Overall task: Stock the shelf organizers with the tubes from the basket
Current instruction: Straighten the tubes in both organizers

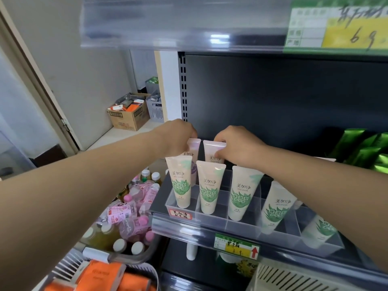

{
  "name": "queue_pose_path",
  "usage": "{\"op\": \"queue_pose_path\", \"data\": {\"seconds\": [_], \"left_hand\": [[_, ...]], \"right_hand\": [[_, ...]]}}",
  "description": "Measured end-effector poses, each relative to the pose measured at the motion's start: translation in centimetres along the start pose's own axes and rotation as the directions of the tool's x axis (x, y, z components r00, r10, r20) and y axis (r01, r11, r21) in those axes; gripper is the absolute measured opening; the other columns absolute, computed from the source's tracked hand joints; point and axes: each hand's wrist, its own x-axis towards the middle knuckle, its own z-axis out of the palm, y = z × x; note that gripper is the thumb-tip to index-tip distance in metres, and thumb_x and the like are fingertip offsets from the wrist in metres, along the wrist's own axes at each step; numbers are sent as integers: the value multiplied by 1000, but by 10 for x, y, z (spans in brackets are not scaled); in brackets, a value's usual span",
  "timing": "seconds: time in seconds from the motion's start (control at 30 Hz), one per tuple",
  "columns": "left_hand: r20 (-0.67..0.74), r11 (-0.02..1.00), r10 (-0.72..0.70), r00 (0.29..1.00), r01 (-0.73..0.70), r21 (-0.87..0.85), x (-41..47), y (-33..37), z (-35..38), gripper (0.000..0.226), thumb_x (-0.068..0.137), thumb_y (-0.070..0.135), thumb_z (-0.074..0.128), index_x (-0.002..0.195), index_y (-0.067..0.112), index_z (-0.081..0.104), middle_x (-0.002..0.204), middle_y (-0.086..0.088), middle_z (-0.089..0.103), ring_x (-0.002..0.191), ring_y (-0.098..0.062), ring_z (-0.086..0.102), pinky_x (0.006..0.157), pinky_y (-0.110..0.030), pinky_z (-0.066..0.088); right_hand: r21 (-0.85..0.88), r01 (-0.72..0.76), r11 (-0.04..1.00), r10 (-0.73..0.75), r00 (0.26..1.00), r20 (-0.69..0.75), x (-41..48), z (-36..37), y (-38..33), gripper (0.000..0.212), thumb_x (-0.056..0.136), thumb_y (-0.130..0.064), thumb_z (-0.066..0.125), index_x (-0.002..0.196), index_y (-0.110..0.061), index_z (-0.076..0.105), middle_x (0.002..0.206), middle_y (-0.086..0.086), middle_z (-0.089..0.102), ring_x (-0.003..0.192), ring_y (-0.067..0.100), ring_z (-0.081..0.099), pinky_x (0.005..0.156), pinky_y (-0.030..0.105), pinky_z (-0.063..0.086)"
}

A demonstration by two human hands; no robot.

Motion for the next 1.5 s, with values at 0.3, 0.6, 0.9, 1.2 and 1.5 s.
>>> {"op": "queue_pose_path", "data": {"seconds": [0.3, 0.6, 0.9, 1.2, 1.5], "left_hand": [[12, 1000, -3, 1000, 3, 27, -8, -1, -8, 32, 89, 16, 54, 120, 12, 60, 121, -7, 60, 111, -25, 55, 91, -36, 49], [-164, 997, -12, 986, 0, -72, -44, 5, -25, 37, 92, 25, 44, 127, 20, 53, 129, -6, 57, 113, -26, 55, 92, -40, 49], [13, 989, 27, 1000, -25, -144, -70, 9, -3, 43, 85, 29, 55, 127, 20, 52, 126, -4, 59, 110, -23, 56, 92, -33, 48], [32, 997, 5, 999, -2, -77, -67, 1, 17, 39, 90, 19, 54, 129, 16, 46, 119, -9, 59, 105, -27, 56, 83, -33, 45], [19, 997, 24, 1000, -23, -69, -65, 5, 14, 37, 90, 17, 56, 127, 17, 49, 121, -8, 59, 108, -27, 56, 89, -36, 47]], "right_hand": [[-54, 41, 998, -40, 999, 3, -7, -6, -4, 24, 75, -17, 72, 96, -7, 67, 94, 9, 68, 88, 26, 63, 73, 34, 54], [-42, 192, 980, -197, 967, -163, -35, -23, -17, 26, 87, -31, 57, 108, -18, 63, 111, -1, 63, 102, 19, 58, 87, 34, 48], [-104, 193, 976, -191, 981, 21, -58, -4, -21, 20, 78, -46, 62, 90, -30, 62, 77, -11, 59, 77, 17, 56, 57, 27, 43], [-184, 178, 967, -176, 984, 27, -58, 11, -22, 34, 80, -25, 62, 58, -23, 36, 65, -7, 42, 64, 18, 46, 47, 25, 28], [-134, 129, 983, -134, 991, -27, -62, 13, -22, 39, 81, -22, 61, 55, -24, 32, 61, -8, 37, 55, 6, 34, 45, 26, 22]]}}
